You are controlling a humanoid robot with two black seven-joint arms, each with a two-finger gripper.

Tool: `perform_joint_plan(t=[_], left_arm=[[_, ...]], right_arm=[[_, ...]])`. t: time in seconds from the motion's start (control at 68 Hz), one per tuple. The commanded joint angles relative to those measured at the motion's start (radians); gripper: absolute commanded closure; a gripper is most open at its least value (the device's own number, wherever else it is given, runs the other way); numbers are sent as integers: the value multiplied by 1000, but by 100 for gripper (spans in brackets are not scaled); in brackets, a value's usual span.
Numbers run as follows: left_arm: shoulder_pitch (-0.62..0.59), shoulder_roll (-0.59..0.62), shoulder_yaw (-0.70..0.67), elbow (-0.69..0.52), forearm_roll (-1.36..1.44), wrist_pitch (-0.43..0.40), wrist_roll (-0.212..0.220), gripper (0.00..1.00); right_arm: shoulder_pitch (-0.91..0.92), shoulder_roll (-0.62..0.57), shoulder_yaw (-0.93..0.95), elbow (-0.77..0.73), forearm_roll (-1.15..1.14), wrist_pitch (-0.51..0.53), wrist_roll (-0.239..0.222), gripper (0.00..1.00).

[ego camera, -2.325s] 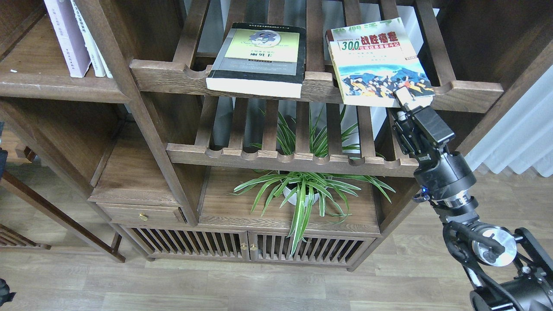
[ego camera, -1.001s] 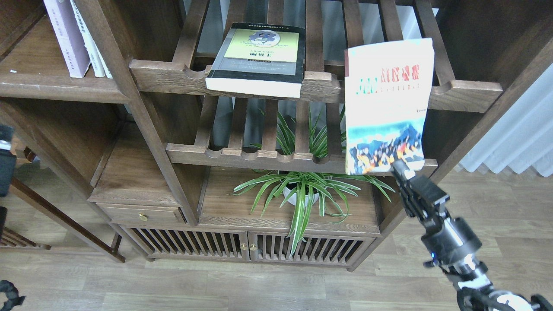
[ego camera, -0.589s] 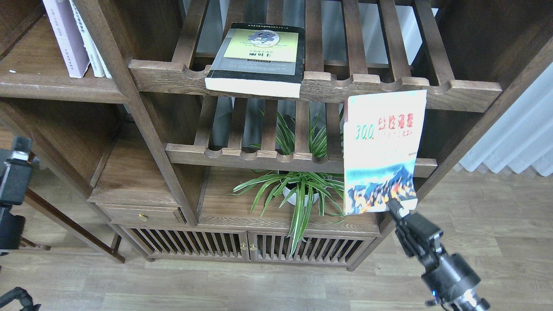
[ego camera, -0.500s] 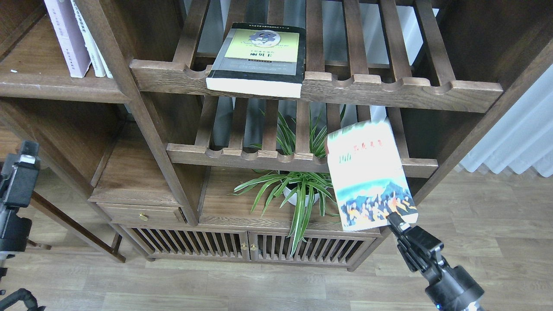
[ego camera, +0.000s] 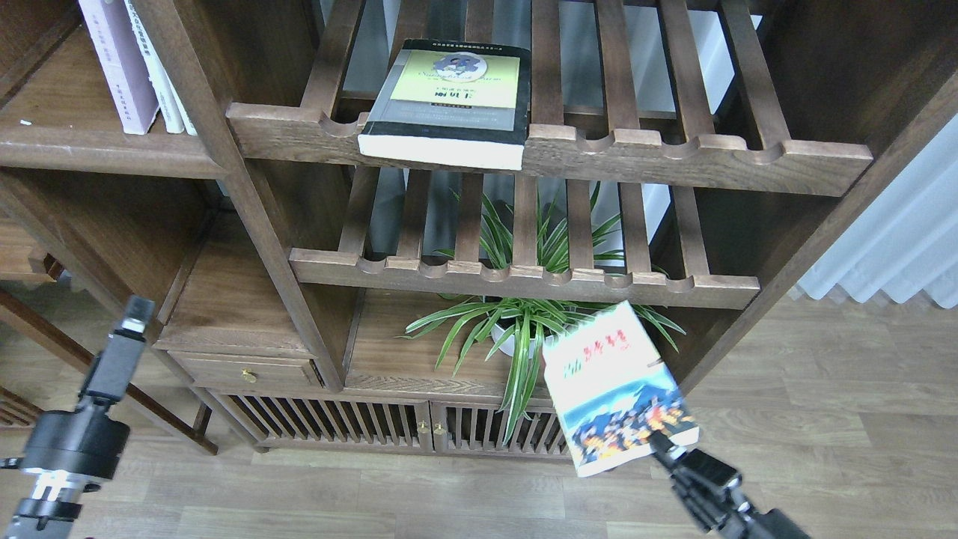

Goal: Organize books on shelf
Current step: 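Lower the '300' book toward the left gripper below the shelf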

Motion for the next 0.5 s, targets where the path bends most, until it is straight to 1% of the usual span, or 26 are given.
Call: perform_joint_plan(t=[0.0,0.147,0.324,0.368,0.397,0.486], left_arm=[[7,-1,49,26,-47,0,31,1],[6,0,117,35,-128,0,40,1],[10,-1,209,35,-280,0,60,1],[13,-3,227,35,-304,0,70,1],[17,-3,256,35,-339,0,91,1],[18,-3,284,34,-372,0,110,1]], right_arm=[[78,3,-74,-26,0,0,0,95],[178,26,-159,-59,5,0,4,95],[241,77,-197,-70,12,0,4,94],[252,81,-215,-70,14,0,4,94],[279,86,-260,-72,15,0,4,94],[302,94,-288,-73,15,0,4,94]])
